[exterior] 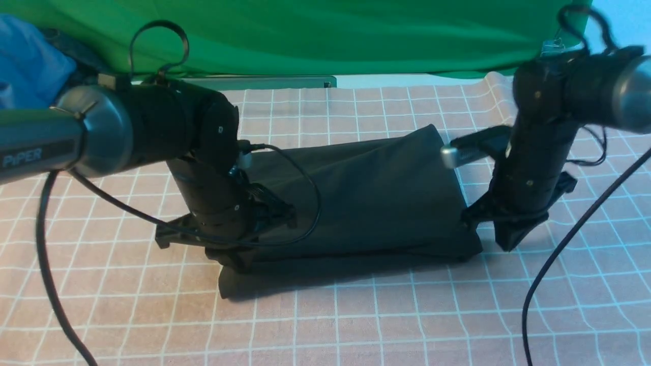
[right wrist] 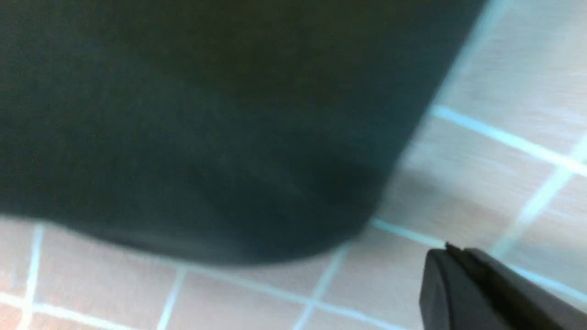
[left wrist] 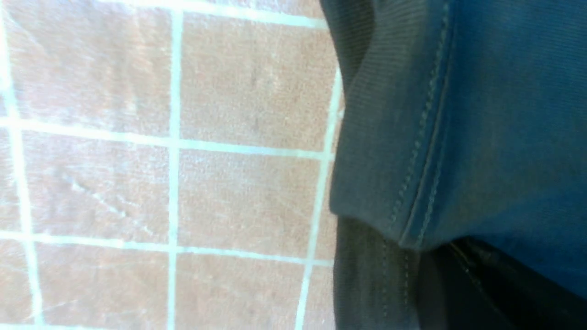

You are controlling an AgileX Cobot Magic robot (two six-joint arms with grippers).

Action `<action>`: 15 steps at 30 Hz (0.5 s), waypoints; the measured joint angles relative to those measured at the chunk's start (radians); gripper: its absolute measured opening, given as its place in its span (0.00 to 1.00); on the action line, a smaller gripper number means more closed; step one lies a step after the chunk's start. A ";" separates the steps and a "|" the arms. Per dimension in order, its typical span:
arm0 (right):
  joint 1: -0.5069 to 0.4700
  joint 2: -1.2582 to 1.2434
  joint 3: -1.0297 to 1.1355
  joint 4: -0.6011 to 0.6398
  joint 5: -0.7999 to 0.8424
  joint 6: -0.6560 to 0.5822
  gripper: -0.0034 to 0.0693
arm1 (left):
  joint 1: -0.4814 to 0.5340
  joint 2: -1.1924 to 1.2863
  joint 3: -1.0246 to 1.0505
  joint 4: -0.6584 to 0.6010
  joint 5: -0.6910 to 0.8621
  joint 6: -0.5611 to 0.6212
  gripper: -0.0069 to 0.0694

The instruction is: Fold a long-sleeved shirt over a pink coffee tablecloth.

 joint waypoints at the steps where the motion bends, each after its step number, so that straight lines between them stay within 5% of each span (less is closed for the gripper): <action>1: 0.000 -0.043 0.000 0.000 0.002 0.001 0.10 | 0.000 -0.027 0.000 0.011 0.002 0.000 0.11; 8: 0.000 -0.223 0.000 0.000 0.018 -0.015 0.11 | 0.050 -0.173 0.000 0.012 0.037 0.000 0.11; 15: 0.000 -0.418 0.000 0.006 0.021 -0.022 0.11 | 0.204 -0.259 0.004 -0.027 0.094 0.069 0.11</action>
